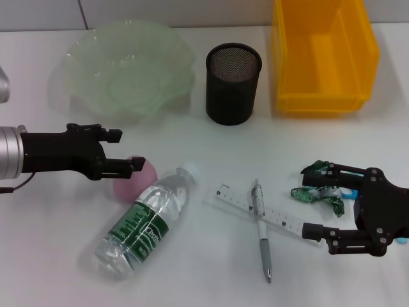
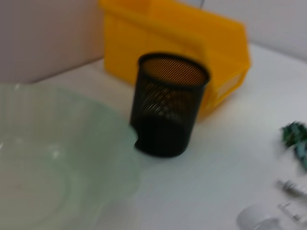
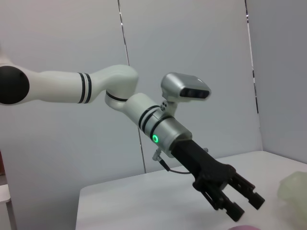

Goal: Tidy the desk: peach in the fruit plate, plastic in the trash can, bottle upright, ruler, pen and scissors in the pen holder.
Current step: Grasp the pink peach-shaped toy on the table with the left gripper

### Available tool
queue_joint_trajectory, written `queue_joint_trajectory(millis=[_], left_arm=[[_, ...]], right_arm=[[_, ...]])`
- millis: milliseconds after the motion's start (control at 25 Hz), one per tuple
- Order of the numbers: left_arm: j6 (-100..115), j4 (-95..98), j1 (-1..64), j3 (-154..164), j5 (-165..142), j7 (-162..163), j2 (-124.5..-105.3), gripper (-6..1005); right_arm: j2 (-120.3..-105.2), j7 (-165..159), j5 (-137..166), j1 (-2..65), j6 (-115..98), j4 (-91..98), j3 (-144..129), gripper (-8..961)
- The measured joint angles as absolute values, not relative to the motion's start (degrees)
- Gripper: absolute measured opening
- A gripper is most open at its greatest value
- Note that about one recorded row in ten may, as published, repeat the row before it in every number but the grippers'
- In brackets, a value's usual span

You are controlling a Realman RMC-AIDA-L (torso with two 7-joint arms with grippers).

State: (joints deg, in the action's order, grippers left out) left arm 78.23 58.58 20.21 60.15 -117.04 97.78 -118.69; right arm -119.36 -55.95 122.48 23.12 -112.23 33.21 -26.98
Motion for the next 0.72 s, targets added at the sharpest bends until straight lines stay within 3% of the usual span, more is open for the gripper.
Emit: queue_joint_trajectory(millis=[440,720], left_arm=[[77.4,55.0,23.0,60.7,-121.5,98.6,-118.51,818],[78.6,53.5,25.2,61.0,-125.2,98.4,-118.41,679]], right_arm=[[-119.36,-56.0,122.5,23.0,-112.2,33.2,-27.0,793],[-119.36,-56.0,122.5,23.3,-112.2,33.3,-27.0,793]])
